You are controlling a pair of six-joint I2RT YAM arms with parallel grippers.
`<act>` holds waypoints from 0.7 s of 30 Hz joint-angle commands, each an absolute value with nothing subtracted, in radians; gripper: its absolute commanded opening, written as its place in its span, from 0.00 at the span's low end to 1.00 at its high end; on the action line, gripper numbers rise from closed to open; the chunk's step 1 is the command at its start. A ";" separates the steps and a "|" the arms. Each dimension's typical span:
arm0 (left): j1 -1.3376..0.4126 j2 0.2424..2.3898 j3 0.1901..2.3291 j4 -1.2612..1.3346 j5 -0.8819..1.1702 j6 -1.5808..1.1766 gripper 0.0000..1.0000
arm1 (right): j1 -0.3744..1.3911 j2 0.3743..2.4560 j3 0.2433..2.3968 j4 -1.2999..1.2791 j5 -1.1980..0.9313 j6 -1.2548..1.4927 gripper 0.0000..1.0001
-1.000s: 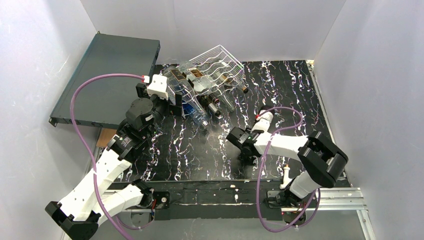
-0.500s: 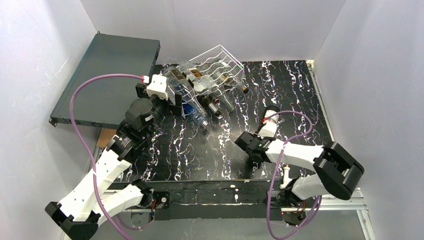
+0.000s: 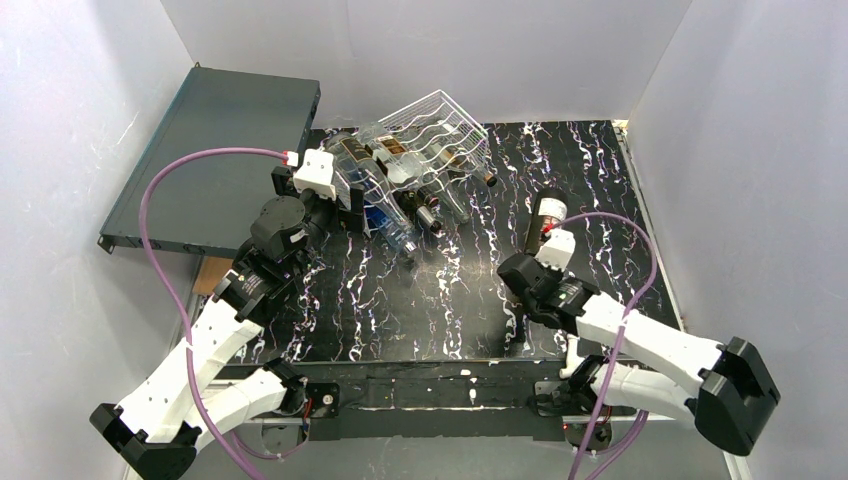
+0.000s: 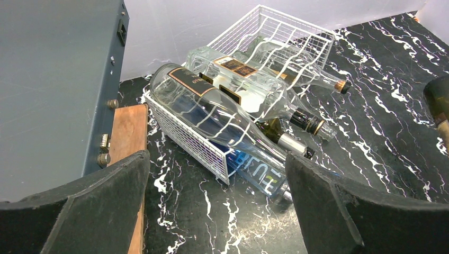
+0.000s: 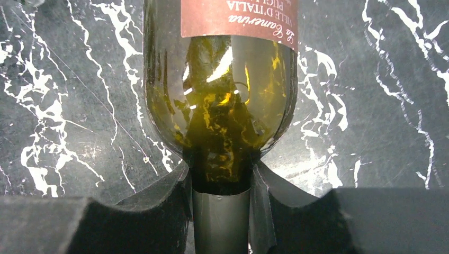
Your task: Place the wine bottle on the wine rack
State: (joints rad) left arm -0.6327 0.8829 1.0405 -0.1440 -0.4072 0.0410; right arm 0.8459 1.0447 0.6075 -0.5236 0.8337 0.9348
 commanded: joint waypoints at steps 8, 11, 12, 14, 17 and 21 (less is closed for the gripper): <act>-0.640 0.879 1.056 -0.144 -0.410 0.031 0.99 | 0.784 0.911 0.741 -0.327 0.860 0.517 0.01; -0.641 0.880 1.058 -0.146 -0.410 0.031 0.99 | 0.766 0.929 0.793 -0.293 0.802 0.435 0.01; -0.640 0.879 1.058 -0.146 -0.410 0.031 0.99 | 0.758 0.936 0.808 -0.280 0.769 0.411 0.01; -0.641 0.880 1.057 -0.146 -0.411 0.031 0.99 | 0.742 0.949 0.829 -0.243 0.703 0.361 0.01; -0.642 0.877 1.057 -0.146 -0.413 0.032 0.99 | 0.715 0.983 0.865 -0.187 0.589 0.295 0.01; -0.643 0.875 1.057 -0.143 -0.416 0.034 0.99 | 0.676 1.037 0.926 -0.130 0.464 0.242 0.01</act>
State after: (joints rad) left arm -0.6373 0.8829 1.0405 -0.1440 -0.4068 0.0402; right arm 0.7097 1.0122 0.8154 -0.3454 0.5865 0.3534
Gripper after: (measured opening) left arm 0.992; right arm 0.438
